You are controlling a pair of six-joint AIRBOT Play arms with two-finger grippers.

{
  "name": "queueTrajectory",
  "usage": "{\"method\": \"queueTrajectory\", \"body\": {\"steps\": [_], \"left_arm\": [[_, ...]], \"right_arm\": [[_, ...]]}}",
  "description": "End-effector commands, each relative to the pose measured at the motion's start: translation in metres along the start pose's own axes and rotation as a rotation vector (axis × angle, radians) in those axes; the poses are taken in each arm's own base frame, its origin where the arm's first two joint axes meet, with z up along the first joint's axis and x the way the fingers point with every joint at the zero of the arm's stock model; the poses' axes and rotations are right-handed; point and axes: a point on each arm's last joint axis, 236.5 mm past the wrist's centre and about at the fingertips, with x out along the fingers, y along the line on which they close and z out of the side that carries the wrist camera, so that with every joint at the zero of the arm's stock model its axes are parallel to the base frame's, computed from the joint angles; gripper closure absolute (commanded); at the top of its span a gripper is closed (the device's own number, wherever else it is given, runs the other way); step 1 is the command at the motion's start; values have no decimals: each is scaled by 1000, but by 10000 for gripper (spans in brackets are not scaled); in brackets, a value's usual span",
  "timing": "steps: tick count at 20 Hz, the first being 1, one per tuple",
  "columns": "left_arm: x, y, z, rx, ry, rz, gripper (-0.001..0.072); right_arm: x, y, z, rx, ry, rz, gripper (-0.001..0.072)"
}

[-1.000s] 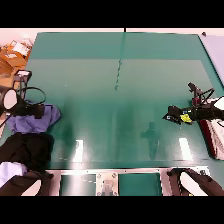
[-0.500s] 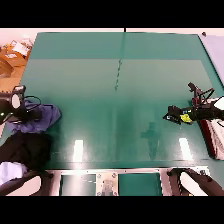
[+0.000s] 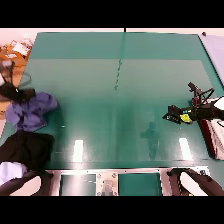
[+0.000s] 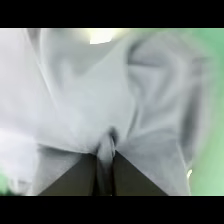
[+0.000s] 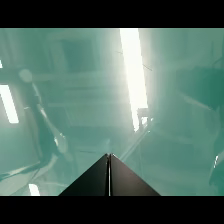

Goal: Fold the shirts.

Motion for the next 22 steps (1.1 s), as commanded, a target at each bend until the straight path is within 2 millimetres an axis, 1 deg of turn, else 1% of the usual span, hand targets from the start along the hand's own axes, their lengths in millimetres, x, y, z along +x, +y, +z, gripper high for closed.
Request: {"method": "queueTrajectory", "body": {"steps": [1,2,3,4,6,7,8,9,11,12,13,14,15,16,17,18,19,20,21,22], "left_arm": [[-118,-76,45,109,-258,-210,690],[-145,-110,47,154,-309,-301,690],[-168,-145,43,204,-344,-397,690],[-189,-183,35,261,-372,-495,690],[-215,-248,16,373,-423,-635,690],[-222,-277,4,427,-427,-688,690],[-221,-301,-10,473,-410,-722,690],[-213,-321,-25,518,-369,-738,689],[-178,-357,-61,601,-236,-739,686],[-161,-373,-80,622,-161,-752,608],[-145,-389,-98,626,-77,-775,176],[-132,-400,-113,615,2,-798,7],[-120,-405,-123,625,57,-804,9],[-108,-401,-127,643,90,-782,9],[-98,-390,-121,648,105,-748,10],[-92,-374,-111,632,117,-718,12],[-85,-355,-98,602,131,-680,12],[-75,-329,-85,563,154,-633,13],[-64,-300,-75,524,192,-581,13],[-54,-273,-70,485,239,-535,13]], "right_arm": [[0,2,0,2,1,6,694],[0,2,1,1,-2,7,694],[-1,2,1,0,-4,7,694],[-1,3,2,1,-4,8,693],[-2,4,3,1,-7,14,694],[-3,6,4,3,-11,19,694],[-4,7,5,1,-16,22,694],[-6,9,8,-3,-24,23,694],[-12,12,15,-13,-44,25,693],[-16,14,19,-20,-57,26,682],[-21,17,24,-29,-73,27,565],[-26,20,30,-39,-92,28,428],[-34,24,37,-52,-114,29,348],[-43,28,44,-59,-139,32,339],[-51,32,50,-69,-159,33,340],[-57,34,53,-75,-167,35,333],[-59,35,54,-76,-169,36,206],[-55,34,51,-74,-157,36,127],[-46,31,43,-66,-130,35,127],[-34,28,32,-56,-92,36,127]]}}
